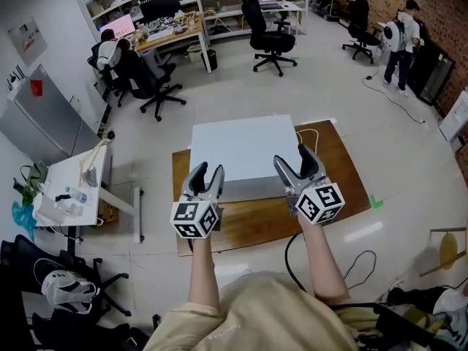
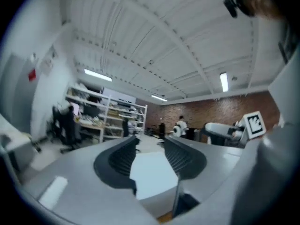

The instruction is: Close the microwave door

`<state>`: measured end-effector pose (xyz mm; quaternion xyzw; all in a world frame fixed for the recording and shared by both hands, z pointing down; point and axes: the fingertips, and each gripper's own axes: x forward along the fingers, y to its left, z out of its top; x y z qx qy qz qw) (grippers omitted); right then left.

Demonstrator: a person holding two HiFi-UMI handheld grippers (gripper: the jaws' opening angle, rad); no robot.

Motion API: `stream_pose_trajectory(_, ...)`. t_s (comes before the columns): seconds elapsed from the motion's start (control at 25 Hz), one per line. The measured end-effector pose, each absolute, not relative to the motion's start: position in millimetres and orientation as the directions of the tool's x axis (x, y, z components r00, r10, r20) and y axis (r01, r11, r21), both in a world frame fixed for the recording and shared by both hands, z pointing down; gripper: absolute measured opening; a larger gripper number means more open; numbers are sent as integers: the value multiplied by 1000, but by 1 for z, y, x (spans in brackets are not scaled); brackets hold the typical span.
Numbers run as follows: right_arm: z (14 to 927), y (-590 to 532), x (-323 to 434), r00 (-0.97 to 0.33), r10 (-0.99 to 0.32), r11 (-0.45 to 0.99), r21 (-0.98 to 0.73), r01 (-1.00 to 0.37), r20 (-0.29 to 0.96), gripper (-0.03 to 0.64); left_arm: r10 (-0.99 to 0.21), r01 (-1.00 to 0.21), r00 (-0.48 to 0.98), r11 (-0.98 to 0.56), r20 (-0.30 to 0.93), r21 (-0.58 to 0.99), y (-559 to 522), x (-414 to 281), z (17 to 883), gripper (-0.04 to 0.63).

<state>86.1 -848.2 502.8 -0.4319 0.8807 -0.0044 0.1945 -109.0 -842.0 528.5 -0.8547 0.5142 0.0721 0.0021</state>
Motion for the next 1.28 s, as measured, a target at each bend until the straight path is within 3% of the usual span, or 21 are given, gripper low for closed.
stream_pose_trajectory(0.04,503,-851,86,-550,-764,625,-178,-760,-336,344,-911,-920,390,-390,-138,-24,-844,-114,523,214)
stream_pose_trajectory(0.12,506,-856,86,-538,-776,612,-183,-770,-330,344,-939,-948,306,-284,-158,-146,-846,-116,520,293)
stream_pose_trajectory(0.2,514,-858,83,-525,-790,588,-153,-794,-316,344,-941,-952,293,-270,-171,-143,-846,-115,524,383)
stream_pose_trajectory(0.24,518,-857,78,-531,-792,581,-103,-807,-302,344,-939,-954,293,-274,-179,-121,-844,-116,527,398)
stream_pose_trajectory(0.4,518,-840,50,-570,-767,571,91,-816,-295,359,-938,-957,288,-275,-192,-90,-835,-125,533,407)
stream_pose_trajectory(0.76,533,-858,60,-594,-782,616,-92,-782,-190,345,-930,-938,344,-332,-131,-105,-843,-101,541,403)
stream_pose_trajectory(1.28,539,-844,27,-654,-737,667,-28,-745,-169,344,-924,-929,367,-360,-109,-80,-841,-108,558,402)
